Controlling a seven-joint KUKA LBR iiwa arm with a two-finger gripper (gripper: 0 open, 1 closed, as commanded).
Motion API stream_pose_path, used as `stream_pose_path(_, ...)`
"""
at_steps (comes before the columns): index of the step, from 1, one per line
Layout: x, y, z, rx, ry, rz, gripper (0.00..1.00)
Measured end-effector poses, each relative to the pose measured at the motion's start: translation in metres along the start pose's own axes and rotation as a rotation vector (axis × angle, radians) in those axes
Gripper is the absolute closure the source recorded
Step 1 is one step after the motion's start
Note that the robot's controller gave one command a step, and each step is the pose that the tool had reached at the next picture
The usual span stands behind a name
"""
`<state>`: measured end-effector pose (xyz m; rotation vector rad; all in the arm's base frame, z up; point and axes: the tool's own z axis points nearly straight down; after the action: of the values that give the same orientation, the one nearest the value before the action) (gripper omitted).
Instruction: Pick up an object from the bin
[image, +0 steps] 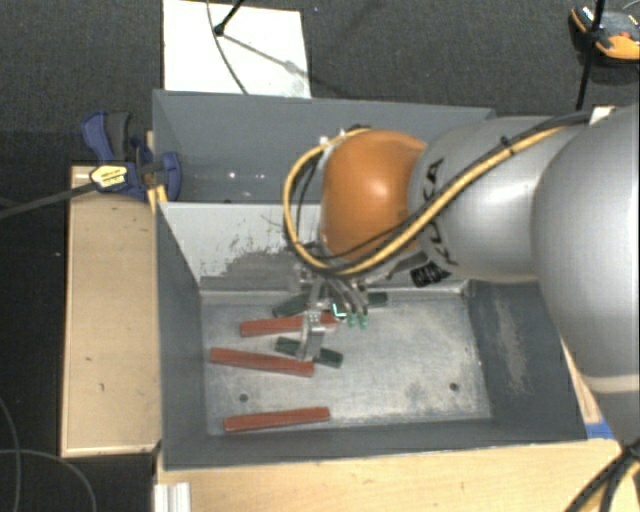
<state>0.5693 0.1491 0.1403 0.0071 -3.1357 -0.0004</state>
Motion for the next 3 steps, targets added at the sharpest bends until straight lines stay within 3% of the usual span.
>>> stream_pose_path(1,-0.002,-0.001,-0.005,-0.001,-0.008,0.003,0.0)
stream_pose_path(2,0.021,0.008,0.03,-0.002,-0.013,0.083,0.0)
stream_pose_path(3,-0.01,0.037,0.068,-0.004,-0.008,0.251,1.0)
